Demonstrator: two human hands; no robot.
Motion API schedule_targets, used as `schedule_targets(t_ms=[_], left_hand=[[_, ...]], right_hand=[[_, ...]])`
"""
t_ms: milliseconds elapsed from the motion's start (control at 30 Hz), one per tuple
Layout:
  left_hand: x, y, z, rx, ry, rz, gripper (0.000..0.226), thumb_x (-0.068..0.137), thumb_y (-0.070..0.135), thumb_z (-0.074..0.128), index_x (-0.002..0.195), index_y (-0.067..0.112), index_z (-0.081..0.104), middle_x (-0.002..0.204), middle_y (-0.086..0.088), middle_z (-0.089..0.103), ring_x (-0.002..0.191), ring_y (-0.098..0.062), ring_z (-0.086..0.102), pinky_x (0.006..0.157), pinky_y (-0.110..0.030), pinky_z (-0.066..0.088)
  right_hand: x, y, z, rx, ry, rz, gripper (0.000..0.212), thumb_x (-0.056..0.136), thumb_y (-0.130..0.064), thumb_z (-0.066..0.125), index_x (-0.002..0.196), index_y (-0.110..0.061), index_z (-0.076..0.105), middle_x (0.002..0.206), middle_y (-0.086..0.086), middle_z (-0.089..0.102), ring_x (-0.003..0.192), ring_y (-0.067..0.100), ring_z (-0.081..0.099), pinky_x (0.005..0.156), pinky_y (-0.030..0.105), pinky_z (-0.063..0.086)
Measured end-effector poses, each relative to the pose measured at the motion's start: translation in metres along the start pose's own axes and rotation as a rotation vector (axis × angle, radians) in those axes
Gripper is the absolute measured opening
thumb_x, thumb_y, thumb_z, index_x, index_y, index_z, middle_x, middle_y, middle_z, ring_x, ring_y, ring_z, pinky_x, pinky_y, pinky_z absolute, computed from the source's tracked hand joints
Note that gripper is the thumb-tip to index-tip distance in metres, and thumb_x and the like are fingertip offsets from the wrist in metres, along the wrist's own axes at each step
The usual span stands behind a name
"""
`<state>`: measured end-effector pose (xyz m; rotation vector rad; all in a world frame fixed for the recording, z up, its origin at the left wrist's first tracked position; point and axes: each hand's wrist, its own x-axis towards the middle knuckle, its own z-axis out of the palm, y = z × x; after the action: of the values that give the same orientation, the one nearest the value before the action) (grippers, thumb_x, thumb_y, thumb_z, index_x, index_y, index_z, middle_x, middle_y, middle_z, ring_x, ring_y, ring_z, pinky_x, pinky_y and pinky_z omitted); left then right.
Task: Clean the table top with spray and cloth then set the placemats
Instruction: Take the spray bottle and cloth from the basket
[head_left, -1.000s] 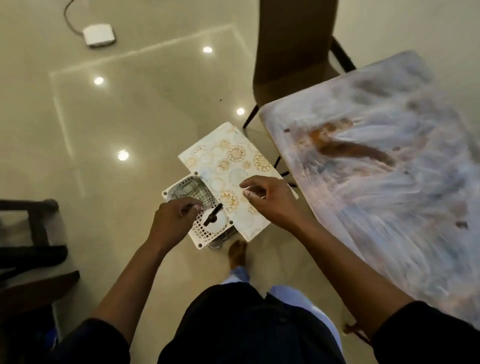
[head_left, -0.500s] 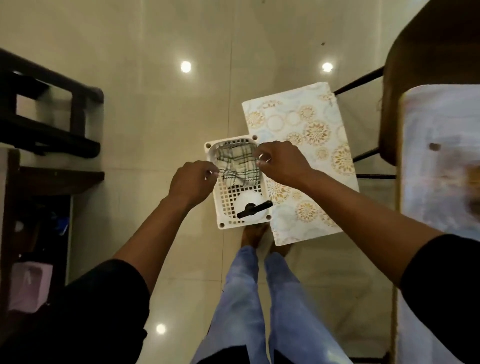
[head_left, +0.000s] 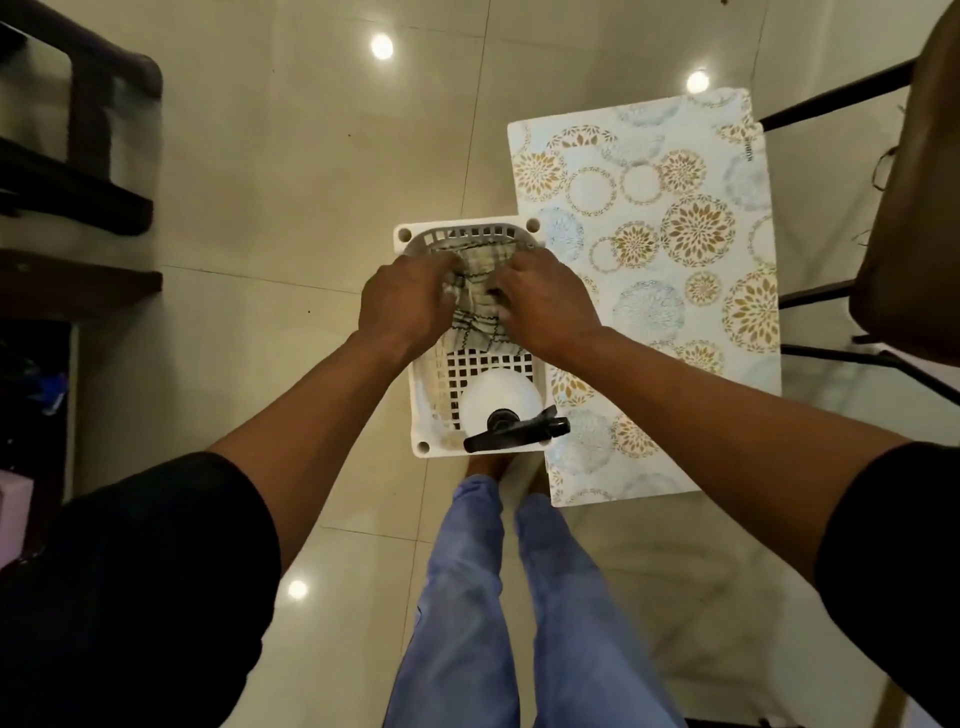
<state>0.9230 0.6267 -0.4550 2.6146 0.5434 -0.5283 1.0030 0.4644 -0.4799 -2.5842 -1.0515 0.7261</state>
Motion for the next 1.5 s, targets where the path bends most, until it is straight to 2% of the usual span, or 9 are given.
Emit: schedule_targets(t_ms=[200,367,533,700,800,900,1067,1267,1500], left_hand=[[0.020,0.000,-0.002,-0.029,0.038,0.077,0.023,0.104,0.033,0.061,0.116,0.025,0.079,0.112,-0.007,0.079,0.100,-0.038,0.070,0.080,-0.042,0.051],[0.038,0.007,-0.012,0.011,-0.159,0.132,0.025,0.093,0.026,0.064,0.111,0.030,0.082,0.107,-0.005,0.079,0.101,-0.035,0.069,0.080,-0.038,0.050],[0.041,0.012,-0.016,0.037,-0.238,0.072,0.039,0.076,0.043,0.061,0.109,0.038,0.079,0.110,-0.001,0.079,0.101,-0.034,0.070,0.082,-0.041,0.057],[0.034,0.008,0.003,0.080,-0.051,0.042,0.016,0.092,0.032,0.069,0.105,0.026,0.077,0.111,-0.007,0.077,0.106,-0.039,0.068,0.083,-0.044,0.052],[0.029,0.008,0.015,0.044,0.041,0.017,0.017,0.095,0.031,0.070,0.111,0.024,0.069,0.115,-0.005,0.074,0.106,-0.036,0.067,0.078,-0.040,0.045],[0.020,0.006,0.018,-0.042,0.123,-0.036,0.023,0.097,0.026,0.070,0.117,0.021,0.061,0.107,-0.006,0.072,0.094,-0.035,0.065,0.072,-0.038,0.039],[-0.016,-0.008,0.014,-0.246,0.242,0.008,0.013,0.098,0.022,0.063,0.111,0.024,0.065,0.099,0.004,0.077,0.082,-0.023,0.073,0.074,-0.040,0.055],[-0.083,-0.022,0.027,-0.415,0.280,-0.006,0.017,0.099,0.011,0.062,0.107,0.023,0.070,0.102,0.016,0.074,0.085,-0.008,0.069,0.071,-0.028,0.052],[-0.122,-0.014,0.044,-0.486,0.244,0.077,0.025,0.095,0.004,0.059,0.109,0.021,0.072,0.108,0.011,0.075,0.093,-0.009,0.070,0.072,-0.033,0.061]], right_hand=[[0.001,0.003,0.000,0.033,0.030,0.034,0.009,0.080,-0.018,0.070,0.088,-0.021,0.069,0.105,0.003,0.064,0.104,0.027,0.055,0.081,0.038,0.048],[0.004,0.008,-0.006,0.090,0.117,0.095,0.006,0.082,-0.023,0.070,0.088,-0.023,0.070,0.088,0.001,0.072,0.084,0.026,0.063,0.074,0.040,0.053],[0.012,0.015,-0.008,0.045,0.165,0.104,0.013,0.086,-0.030,0.073,0.096,-0.024,0.069,0.091,0.001,0.072,0.093,0.029,0.063,0.081,0.040,0.047],[0.011,0.016,0.001,-0.081,0.225,0.059,0.027,0.081,-0.019,0.074,0.107,-0.020,0.064,0.104,0.005,0.065,0.097,0.029,0.057,0.078,0.040,0.044],[-0.001,0.013,0.007,-0.157,0.315,-0.127,0.026,0.081,-0.007,0.068,0.106,-0.014,0.065,0.105,0.008,0.061,0.098,0.027,0.055,0.076,0.036,0.044],[-0.013,0.010,0.010,-0.171,0.180,-0.370,0.029,0.090,-0.025,0.069,0.115,-0.012,0.068,0.115,0.009,0.064,0.108,0.027,0.057,0.085,0.039,0.050],[-0.018,0.014,0.016,-0.276,-0.063,-0.323,0.073,0.077,-0.048,0.080,0.138,-0.017,0.056,0.141,0.008,0.054,0.129,0.031,0.049,0.107,0.045,0.040],[-0.013,0.013,0.027,-0.293,0.138,-0.391,0.035,0.093,-0.030,0.057,0.124,-0.016,0.067,0.128,0.008,0.063,0.111,0.030,0.060,0.091,0.044,0.047],[-0.010,0.007,0.024,-0.261,0.160,-0.388,0.021,0.089,-0.015,0.067,0.107,-0.017,0.077,0.109,0.003,0.069,0.096,0.029,0.064,0.078,0.041,0.052]])
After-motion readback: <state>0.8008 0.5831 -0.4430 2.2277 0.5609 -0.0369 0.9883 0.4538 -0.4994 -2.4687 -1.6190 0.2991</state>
